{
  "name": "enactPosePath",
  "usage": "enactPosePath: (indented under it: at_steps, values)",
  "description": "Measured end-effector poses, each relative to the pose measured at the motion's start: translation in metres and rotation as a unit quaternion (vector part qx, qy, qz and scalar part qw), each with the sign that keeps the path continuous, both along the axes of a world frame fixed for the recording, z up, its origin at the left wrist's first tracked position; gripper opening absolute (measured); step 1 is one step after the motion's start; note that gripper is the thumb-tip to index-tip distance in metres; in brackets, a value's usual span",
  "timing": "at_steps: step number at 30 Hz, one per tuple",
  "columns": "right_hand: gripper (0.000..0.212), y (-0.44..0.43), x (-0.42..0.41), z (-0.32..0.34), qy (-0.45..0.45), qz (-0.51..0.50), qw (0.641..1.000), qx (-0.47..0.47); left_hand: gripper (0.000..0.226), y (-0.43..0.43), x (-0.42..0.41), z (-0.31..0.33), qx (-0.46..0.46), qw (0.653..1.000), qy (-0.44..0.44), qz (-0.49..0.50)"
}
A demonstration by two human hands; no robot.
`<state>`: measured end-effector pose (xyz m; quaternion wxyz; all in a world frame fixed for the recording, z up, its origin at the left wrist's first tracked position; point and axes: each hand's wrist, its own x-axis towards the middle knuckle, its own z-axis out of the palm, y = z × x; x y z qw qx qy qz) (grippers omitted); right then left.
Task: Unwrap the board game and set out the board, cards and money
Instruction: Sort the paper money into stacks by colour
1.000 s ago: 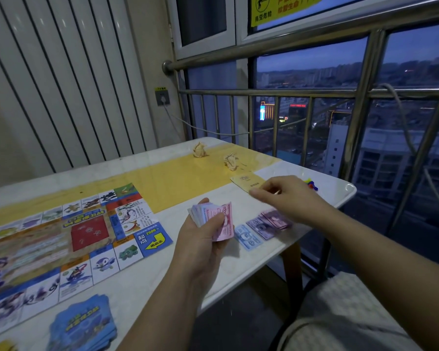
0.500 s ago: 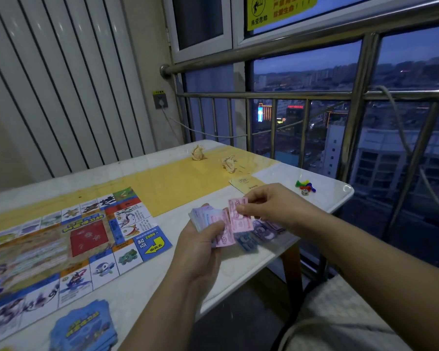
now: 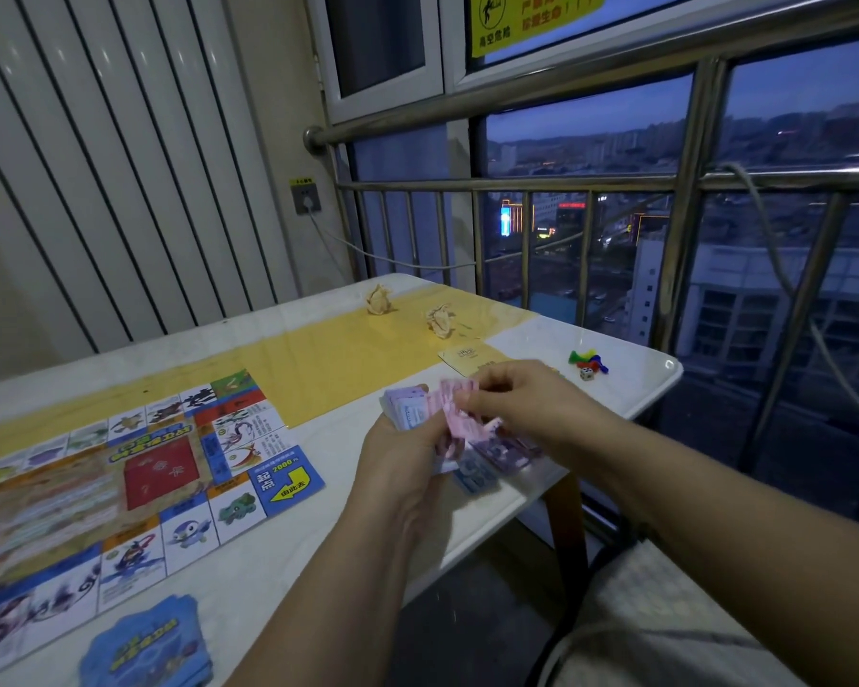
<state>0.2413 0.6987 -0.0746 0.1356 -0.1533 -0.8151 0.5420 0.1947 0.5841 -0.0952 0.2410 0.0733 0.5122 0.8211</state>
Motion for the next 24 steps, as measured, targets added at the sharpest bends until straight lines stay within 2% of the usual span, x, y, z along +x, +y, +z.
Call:
enactPosePath:
  at_steps: [3,5,7,10,14,18,22,24]
  values:
    - [0.009,0.023,0.002,0.016,0.017,-0.042,0.999,0.020,0.004,0.006,-0.008,0.009,0.061,0.990,-0.128,-0.010]
    - [0.002,0.042,0.004,0.022,0.003,-0.061,0.997,0.053,0.012,0.004,-0.012,0.013,0.083,0.979,-0.186,-0.012]
    - [0.016,0.056,0.002,0.018,-0.053,-0.056,0.991,0.113,0.017,0.000,-0.014,0.015,0.096,0.972,-0.216,-0.016]
    - [0.023,0.063,0.000,0.007,-0.119,-0.034,0.974,0.191,0.014,-0.007,-0.015,0.018,0.121,0.964,-0.234,-0.037]
    - [0.029,0.066,-0.004,-0.003,-0.153,-0.017,0.956,0.252,0.023,-0.005,-0.014,0.015,0.128,0.968,-0.211,-0.042]
    - [0.042,0.067,-0.006,-0.012,-0.149,-0.025,0.948,0.281,0.031,-0.003,-0.013,0.003,0.074,0.985,-0.146,-0.056]
    - [0.036,0.060,-0.004,-0.004,-0.058,-0.076,0.950,0.297,0.023,-0.003,-0.015,-0.007,0.025,0.996,-0.059,-0.061]
    - [0.030,0.047,-0.003,0.004,-0.021,-0.030,0.972,0.231,0.018,-0.001,-0.012,-0.008,0.007,0.997,-0.031,-0.065]
